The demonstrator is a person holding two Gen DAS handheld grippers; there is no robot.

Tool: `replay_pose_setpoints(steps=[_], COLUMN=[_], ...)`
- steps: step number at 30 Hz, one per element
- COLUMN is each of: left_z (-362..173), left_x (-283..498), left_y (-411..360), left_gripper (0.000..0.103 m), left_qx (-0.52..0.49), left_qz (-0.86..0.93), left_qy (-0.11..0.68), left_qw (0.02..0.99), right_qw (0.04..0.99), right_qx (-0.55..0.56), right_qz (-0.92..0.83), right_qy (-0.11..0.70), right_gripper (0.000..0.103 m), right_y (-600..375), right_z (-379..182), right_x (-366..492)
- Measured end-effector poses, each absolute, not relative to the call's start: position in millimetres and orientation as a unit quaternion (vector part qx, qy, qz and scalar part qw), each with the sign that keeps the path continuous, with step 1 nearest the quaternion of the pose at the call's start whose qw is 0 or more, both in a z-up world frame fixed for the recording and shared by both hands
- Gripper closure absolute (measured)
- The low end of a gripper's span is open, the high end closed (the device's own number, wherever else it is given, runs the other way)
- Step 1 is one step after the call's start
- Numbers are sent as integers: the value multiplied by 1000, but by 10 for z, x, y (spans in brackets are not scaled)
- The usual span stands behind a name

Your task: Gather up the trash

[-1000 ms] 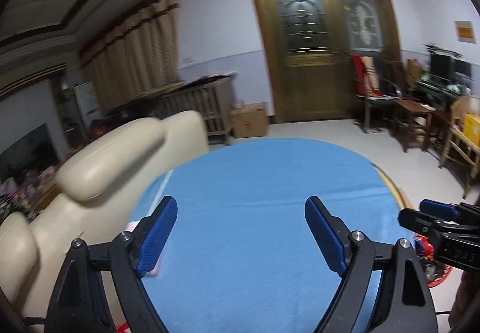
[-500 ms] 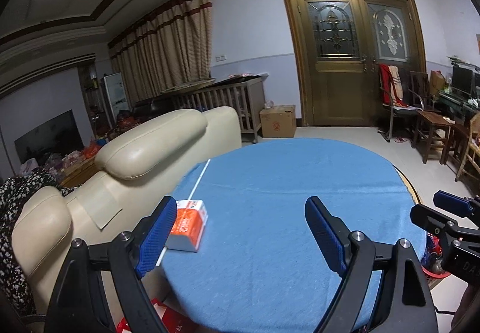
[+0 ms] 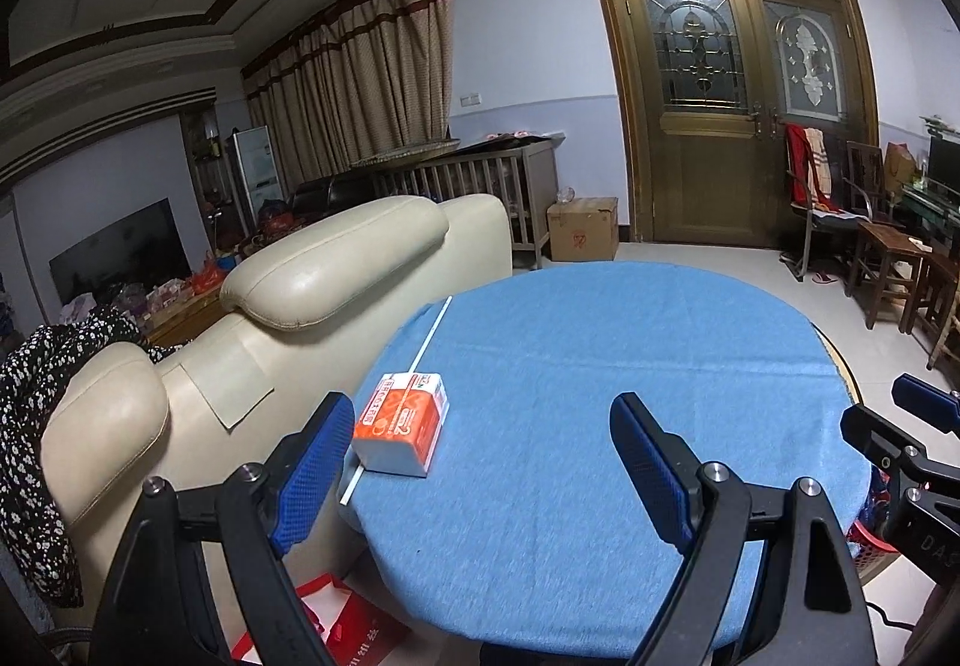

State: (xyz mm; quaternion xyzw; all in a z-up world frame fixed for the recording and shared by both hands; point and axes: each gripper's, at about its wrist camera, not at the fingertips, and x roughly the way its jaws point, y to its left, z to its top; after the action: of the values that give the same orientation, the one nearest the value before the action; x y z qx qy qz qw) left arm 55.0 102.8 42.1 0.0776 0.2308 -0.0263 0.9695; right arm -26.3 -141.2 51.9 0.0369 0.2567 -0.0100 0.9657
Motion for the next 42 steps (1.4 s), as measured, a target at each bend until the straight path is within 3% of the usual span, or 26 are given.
replay_pose_setpoints(steps=[42], left_z=[300], left_x=[443], left_y=[908], left_gripper=[16], left_qx=[101], left_qz=[-22], left_qy=[260], left_qw=[960], right_qw=[956], right_qx=[59], right_qz=[-16], right_qy=[288], right_gripper=[38], right_y=[-1535], right_z=[359], right_x=[-283])
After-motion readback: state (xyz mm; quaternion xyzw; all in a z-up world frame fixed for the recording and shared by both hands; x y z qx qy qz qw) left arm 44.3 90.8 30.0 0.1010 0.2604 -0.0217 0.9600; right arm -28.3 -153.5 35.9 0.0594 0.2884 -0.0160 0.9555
